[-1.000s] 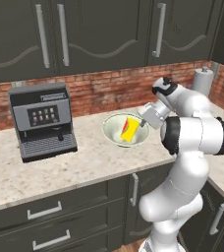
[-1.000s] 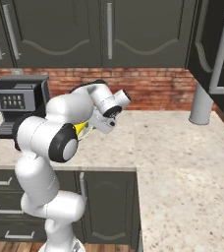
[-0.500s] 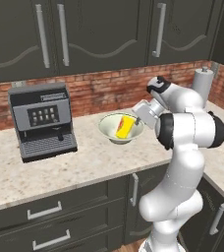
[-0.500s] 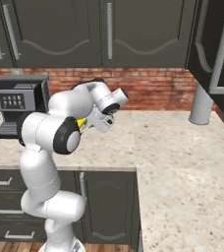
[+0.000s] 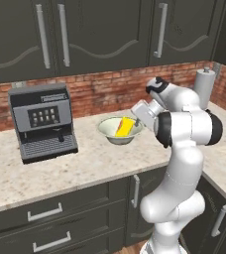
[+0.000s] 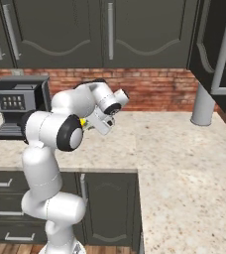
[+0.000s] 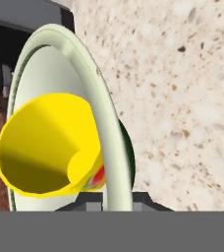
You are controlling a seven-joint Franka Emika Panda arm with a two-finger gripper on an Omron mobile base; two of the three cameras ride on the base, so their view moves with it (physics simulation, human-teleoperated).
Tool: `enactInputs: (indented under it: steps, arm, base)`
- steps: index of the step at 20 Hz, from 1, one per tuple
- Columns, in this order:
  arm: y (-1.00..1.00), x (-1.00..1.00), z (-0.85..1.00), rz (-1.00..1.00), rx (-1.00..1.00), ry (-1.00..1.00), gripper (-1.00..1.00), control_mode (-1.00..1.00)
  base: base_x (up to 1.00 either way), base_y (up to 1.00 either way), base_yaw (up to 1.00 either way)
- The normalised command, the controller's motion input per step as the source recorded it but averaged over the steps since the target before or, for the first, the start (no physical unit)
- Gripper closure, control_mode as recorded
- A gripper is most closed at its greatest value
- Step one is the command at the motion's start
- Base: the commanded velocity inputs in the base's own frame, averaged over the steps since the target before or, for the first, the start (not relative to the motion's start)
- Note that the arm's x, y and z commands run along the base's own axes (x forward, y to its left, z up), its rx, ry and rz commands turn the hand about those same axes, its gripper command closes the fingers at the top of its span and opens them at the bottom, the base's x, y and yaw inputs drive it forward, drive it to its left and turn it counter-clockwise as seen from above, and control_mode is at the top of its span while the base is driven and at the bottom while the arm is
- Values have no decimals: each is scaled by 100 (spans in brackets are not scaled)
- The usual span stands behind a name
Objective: Place the cup inside the bowl on the dining table and move the bowl to any counter.
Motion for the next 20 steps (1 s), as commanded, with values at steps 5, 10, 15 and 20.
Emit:
enactInputs:
  steps: [5, 10, 15, 20]
  arm:
    - [0, 0, -20, 0, -4, -7, 100, -100]
    - [0, 0, -15, 0, -5, -7, 100, -100]
    - [0, 0, -14, 0, -3, -4, 100, -100]
    - [0, 0, -16, 0, -1, 0, 100, -100]
  base:
    - [0, 0, 0]
    - [0, 0, 0]
    - [0, 0, 0]
    - [0, 0, 0]
